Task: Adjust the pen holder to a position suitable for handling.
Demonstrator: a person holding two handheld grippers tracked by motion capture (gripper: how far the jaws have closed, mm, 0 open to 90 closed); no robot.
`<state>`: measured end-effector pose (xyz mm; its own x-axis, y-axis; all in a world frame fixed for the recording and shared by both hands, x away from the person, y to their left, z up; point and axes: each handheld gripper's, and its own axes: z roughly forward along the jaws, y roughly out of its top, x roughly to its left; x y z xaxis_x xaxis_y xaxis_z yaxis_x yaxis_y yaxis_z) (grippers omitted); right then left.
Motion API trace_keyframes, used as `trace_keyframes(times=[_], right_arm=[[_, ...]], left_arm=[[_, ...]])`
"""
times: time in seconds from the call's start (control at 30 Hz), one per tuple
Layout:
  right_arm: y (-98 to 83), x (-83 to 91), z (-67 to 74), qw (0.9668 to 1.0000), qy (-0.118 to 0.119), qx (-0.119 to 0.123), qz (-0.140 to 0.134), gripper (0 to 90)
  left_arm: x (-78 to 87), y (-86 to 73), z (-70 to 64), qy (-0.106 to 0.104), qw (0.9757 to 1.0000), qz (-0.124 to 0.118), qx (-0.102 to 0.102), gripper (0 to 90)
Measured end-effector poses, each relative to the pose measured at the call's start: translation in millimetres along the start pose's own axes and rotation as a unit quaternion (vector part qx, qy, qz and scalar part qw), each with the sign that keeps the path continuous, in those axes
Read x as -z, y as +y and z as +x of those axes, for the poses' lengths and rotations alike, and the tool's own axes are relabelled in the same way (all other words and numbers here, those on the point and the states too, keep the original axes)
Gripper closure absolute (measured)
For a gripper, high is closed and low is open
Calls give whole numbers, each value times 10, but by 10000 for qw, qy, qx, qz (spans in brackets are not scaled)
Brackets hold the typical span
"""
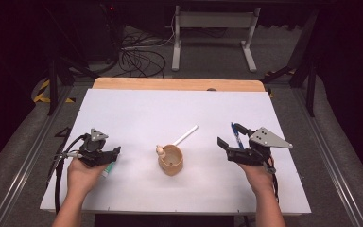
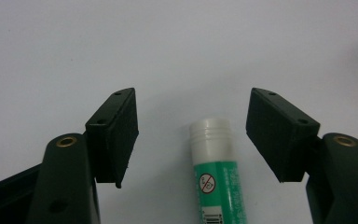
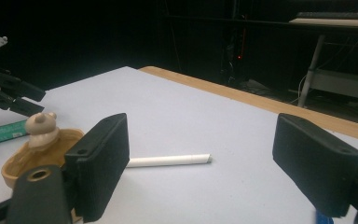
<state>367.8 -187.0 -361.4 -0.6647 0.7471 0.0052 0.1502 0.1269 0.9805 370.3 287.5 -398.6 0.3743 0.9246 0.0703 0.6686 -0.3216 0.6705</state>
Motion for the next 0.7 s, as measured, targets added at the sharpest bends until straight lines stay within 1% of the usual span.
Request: trace_keyframes(times=[0.03,0.17,0.33,0.37,0.47,0.53,0.6,0.7], right_arm=[[0,0,1,10000,-1,-4,5,196],[-1,1,1,10000,-12,-20,7,196],[0,2,1,10000,-17,-29,8,196],[0,2,1,10000,-19,-33,7,196],[0,2,0,10000,-25,-41,19,196],[-1,1,1,10000,-28,-48,26,196],[-1,0,2,10000,-27,-56,29,196],[-1,-4,2,10000,-22,-46,34,196]], left_arm=[[-1,2,-7,-41,10000,33,22,365],[-35,10,-42,0,9998,204,-39,397],[-82,6,-65,17,9993,372,1,441],[-87,7,-64,7,9993,385,-5,450],[-108,3,-71,-45,9989,453,77,479],[-126,0,-64,-59,9986,525,55,495],[-147,-5,-70,-105,9982,588,112,503],[-169,-7,-70,-154,9978,635,119,522]])
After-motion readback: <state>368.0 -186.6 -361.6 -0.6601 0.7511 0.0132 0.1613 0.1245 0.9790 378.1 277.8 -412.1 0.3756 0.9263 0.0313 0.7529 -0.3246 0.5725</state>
